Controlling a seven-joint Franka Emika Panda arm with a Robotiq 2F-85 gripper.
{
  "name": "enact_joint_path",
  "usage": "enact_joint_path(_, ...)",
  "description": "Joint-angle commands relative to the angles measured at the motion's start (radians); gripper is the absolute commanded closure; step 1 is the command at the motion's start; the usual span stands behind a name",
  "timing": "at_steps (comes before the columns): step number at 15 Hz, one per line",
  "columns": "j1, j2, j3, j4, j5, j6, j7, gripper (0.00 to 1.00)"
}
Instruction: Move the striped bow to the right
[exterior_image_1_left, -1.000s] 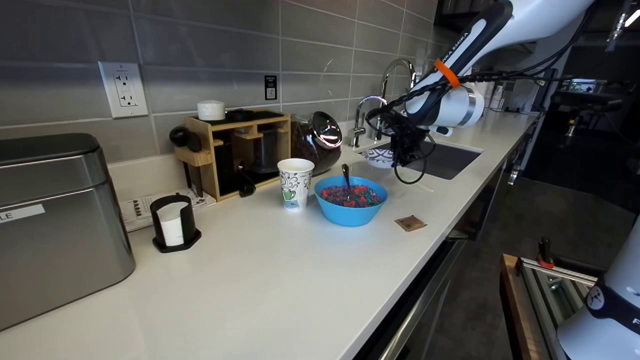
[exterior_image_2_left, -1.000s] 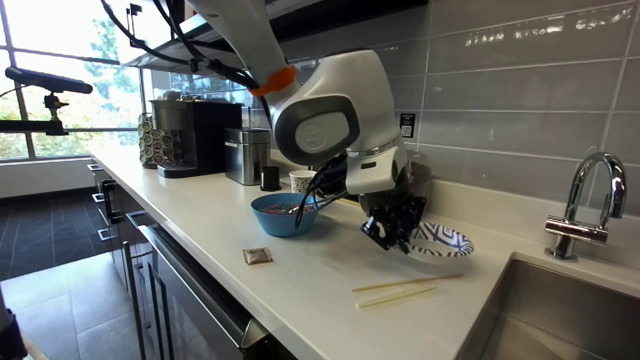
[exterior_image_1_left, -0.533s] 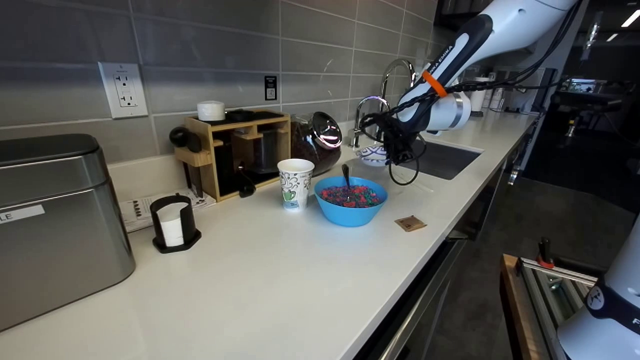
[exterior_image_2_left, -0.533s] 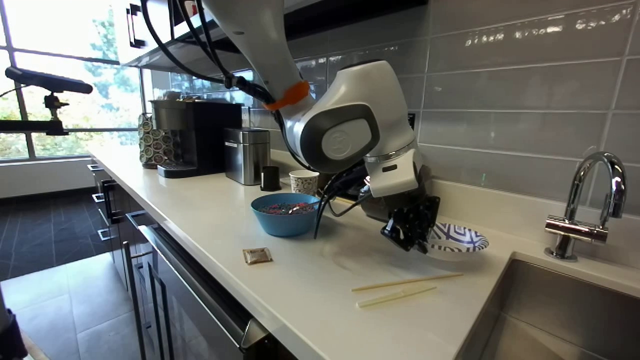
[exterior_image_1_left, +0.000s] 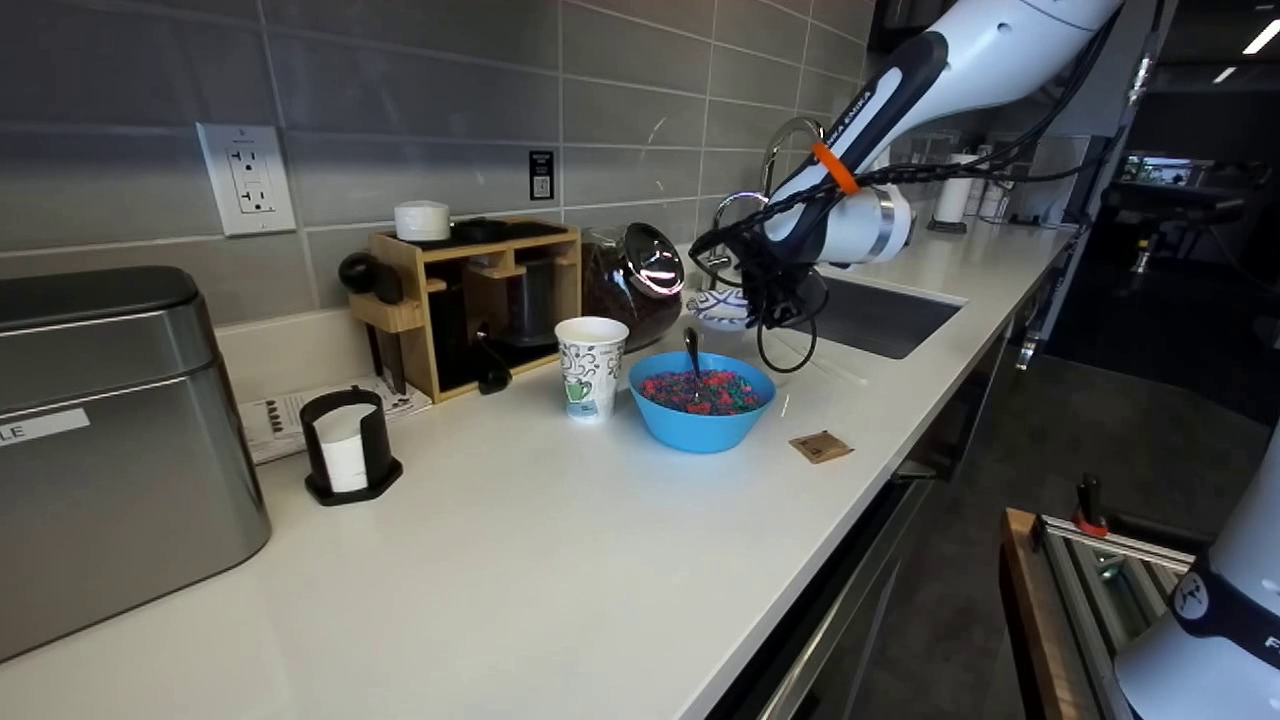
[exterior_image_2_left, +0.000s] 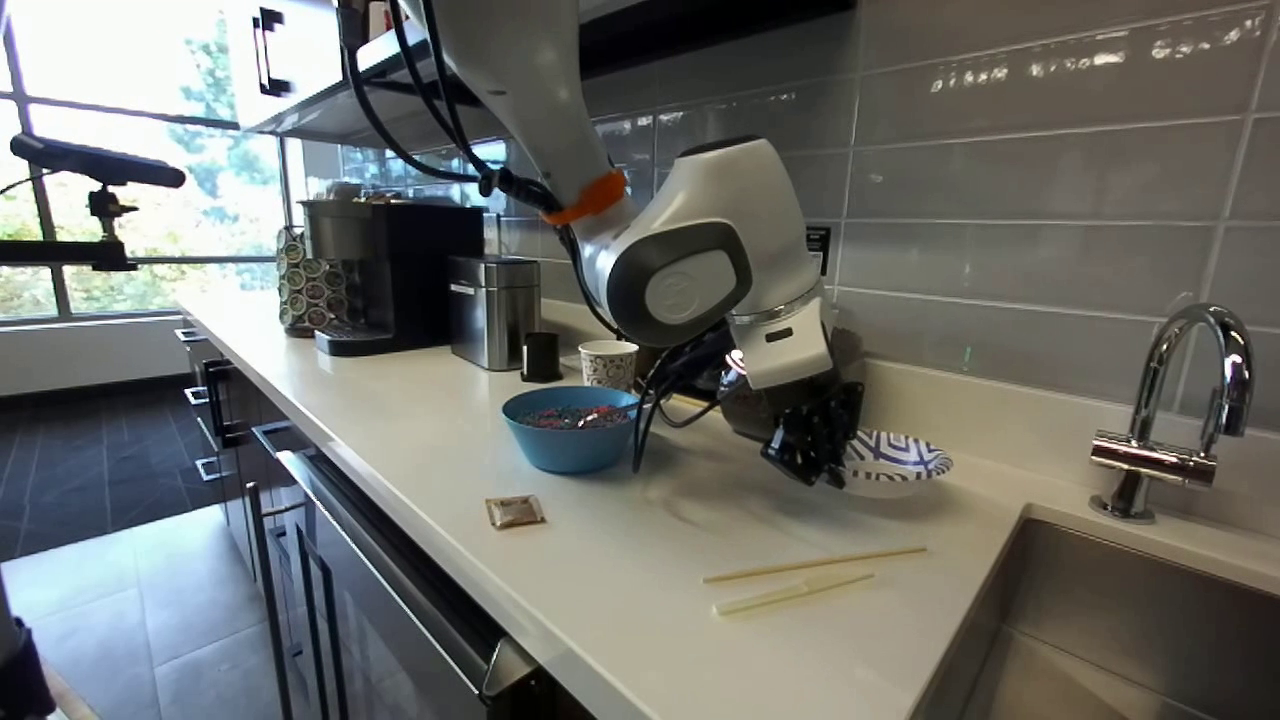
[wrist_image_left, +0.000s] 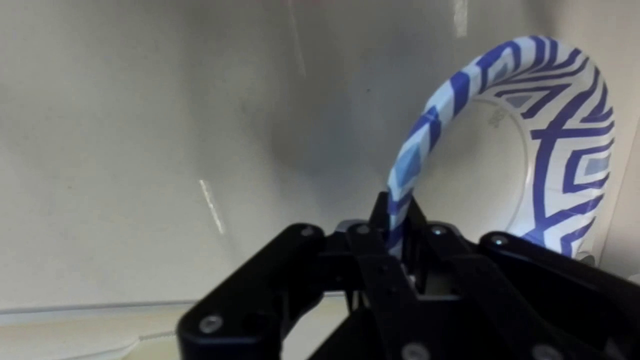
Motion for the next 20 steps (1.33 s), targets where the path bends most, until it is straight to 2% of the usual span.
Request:
enact_joint_path(1,-0.03,0.043,0.037,0.029,0.042,0.017,-0.037,0.99)
enact_joint_path(4,-0.048,0.052,0.055,0.033,0.049,0.015,-0.045,0.99)
enact_joint_path(5,-0.054,0.047,0.059,0.03,0.049,0.014,-0.045,0.73)
enact_joint_path(6,-0.058,0.039,0.062,0.027,0.046,0.013,-0.045,0.72)
enact_joint_path(10,-0.107,-0.102,0.115,-0.035,0.049,-0.036,-0.134,0.42)
enact_joint_path(11,-0.151,-0.181,0.177,-0.07,0.077,-0.079,-0.217,0.35)
enact_joint_path(12,-0.162,-0.234,0.192,-0.093,0.077,-0.127,-0.28,0.26)
enact_joint_path(13,-0.15,-0.285,0.175,-0.117,0.056,-0.17,-0.318,0.19)
enact_joint_path(14,-0.077,-0.339,0.1,-0.133,0.065,-0.239,-0.373,0.12)
enact_joint_path(15,-0.066,-0.394,0.079,-0.158,0.028,-0.299,-0.399,0.03)
enact_joint_path(17,-0.06,-0.518,0.051,-0.207,-0.067,-0.436,-0.426,0.0)
enact_joint_path(20,-0.089,-0.7,0.055,-0.261,-0.199,-0.662,-0.475,0.0)
